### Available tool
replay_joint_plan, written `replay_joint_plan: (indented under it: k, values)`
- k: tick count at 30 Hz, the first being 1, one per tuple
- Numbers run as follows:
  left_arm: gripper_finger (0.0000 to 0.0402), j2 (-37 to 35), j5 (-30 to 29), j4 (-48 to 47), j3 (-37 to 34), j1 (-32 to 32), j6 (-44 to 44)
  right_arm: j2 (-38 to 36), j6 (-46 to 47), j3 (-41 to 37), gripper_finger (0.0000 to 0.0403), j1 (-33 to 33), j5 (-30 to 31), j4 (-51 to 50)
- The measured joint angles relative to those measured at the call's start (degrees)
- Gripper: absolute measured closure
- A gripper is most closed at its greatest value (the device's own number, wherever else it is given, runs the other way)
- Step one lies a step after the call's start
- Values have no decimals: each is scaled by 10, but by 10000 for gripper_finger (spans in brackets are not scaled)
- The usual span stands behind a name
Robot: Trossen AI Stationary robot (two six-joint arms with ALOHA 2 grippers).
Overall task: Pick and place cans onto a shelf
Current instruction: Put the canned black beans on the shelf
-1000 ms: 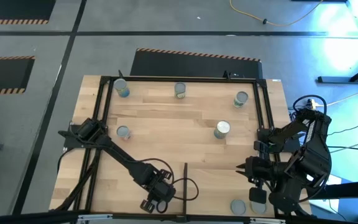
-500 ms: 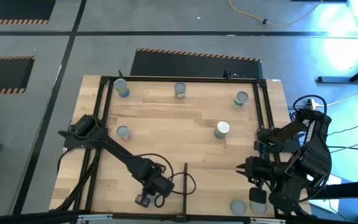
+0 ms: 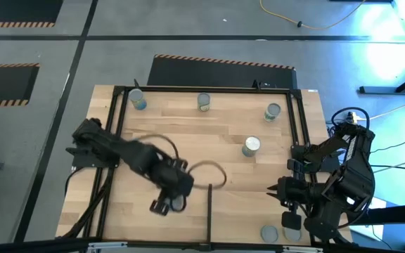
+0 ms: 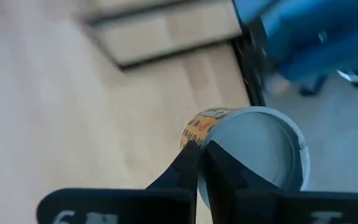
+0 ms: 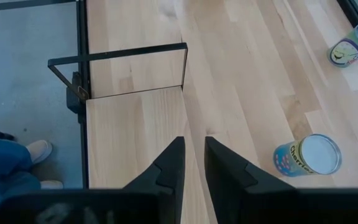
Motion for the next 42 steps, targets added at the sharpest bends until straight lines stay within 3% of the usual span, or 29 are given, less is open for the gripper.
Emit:
replay_joint_plan:
  k: [8,15,18,22,32,34,42]
  values:
    - [397,-1,-85,-47,156,62,81,0,0,0,339,0,15,0]
    - [397,7,-115,8,181,117,134,0,1,0,339,0,26,0]
    - [397,23,-99,79,181,135,175,0,8,0,339,0,26,0]
    - [397,41,-26,167,181,146,216,0,14,0,339,0,23,-1]
    - [397,99,4,189,179,136,254,-5,43,0,339,0,45,-1]
    - [397,112,-19,212,181,133,254,-5,43,0,339,0,45,-1]
    - [397,133,-223,271,180,123,250,-4,42,0,339,-5,51,-1]
